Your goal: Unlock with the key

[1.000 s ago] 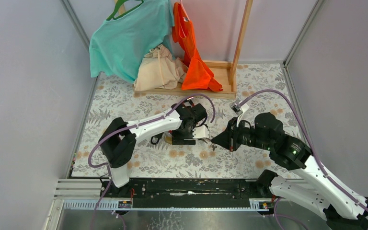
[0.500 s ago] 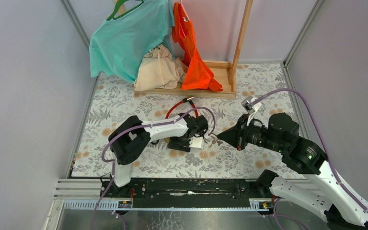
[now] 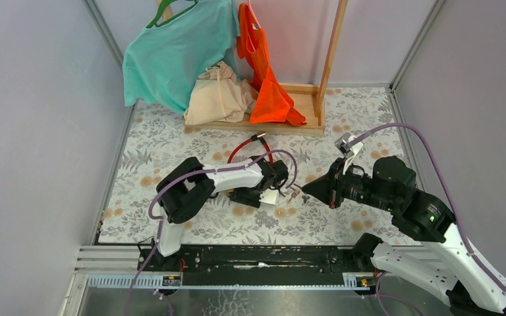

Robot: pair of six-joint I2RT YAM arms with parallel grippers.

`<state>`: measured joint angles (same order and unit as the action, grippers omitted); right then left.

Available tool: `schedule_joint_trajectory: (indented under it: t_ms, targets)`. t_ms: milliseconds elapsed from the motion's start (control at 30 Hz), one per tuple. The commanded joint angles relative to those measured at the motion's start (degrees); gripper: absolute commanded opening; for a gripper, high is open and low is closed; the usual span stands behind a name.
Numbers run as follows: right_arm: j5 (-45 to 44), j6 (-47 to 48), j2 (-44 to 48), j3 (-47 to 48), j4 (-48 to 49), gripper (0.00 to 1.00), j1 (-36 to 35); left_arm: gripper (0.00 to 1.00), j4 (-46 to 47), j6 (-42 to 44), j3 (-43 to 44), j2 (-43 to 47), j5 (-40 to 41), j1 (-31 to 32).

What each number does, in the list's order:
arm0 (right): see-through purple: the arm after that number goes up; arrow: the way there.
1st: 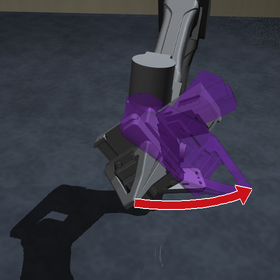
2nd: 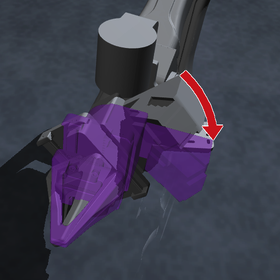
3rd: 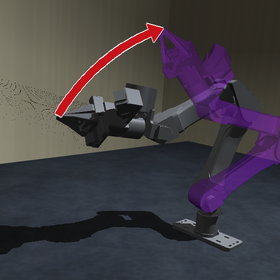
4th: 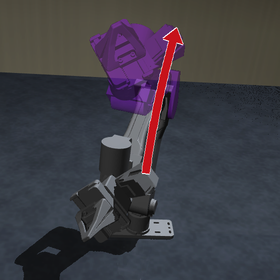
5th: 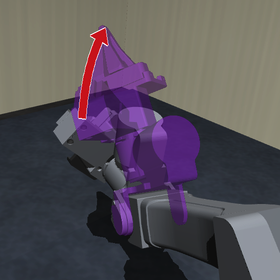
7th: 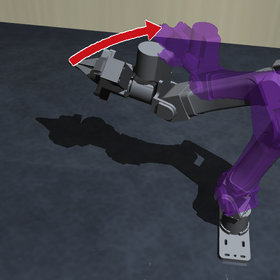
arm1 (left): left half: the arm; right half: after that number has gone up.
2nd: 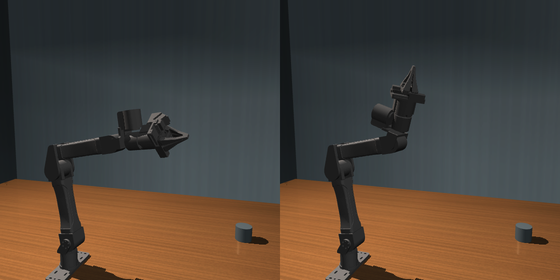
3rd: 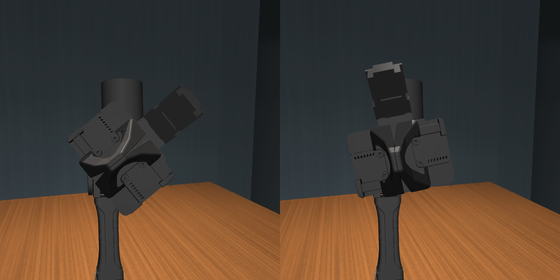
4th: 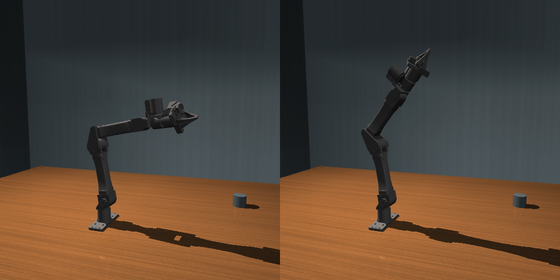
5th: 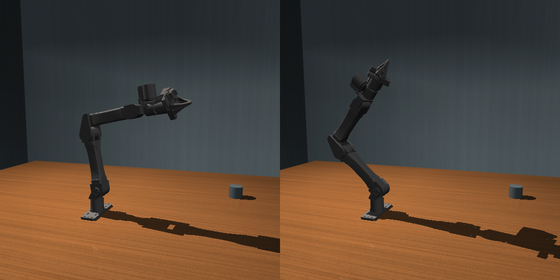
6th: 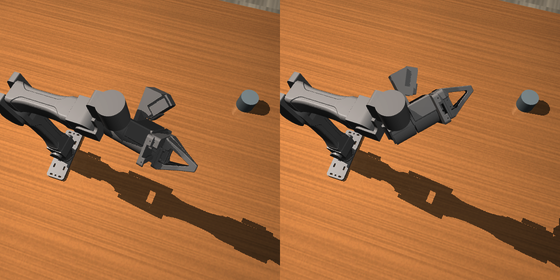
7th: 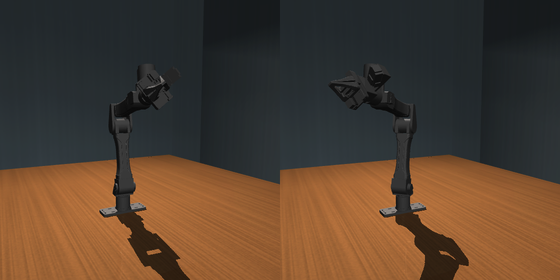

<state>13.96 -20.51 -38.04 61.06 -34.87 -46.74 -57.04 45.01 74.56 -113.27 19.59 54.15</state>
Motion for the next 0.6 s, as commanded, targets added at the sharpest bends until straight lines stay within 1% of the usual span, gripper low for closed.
schedule_joint_trajectory:
  t_ms: [0, 167, 567]
  targets:
    - [-1.13, 0.78, 0.06, 2.05, 1.08, 0.0, 0.16, 0.72, -2.88, 1.01, 2.36, -0.96, 1.98, 0.45]
    - [-1.04, 0.83, 0.16, 2.03, 1.1, 0.0, 0.16, 0.76, -5.59, 1.22, 4.02, -1.83, 2.32, 0.54]
    - [-1.32, 0.95, 0.77, 2.45, 0.32, 0.0, 0.16, 0.76, -7.21, -0.03, 3.56, -3.66, 2.4, 0.55]
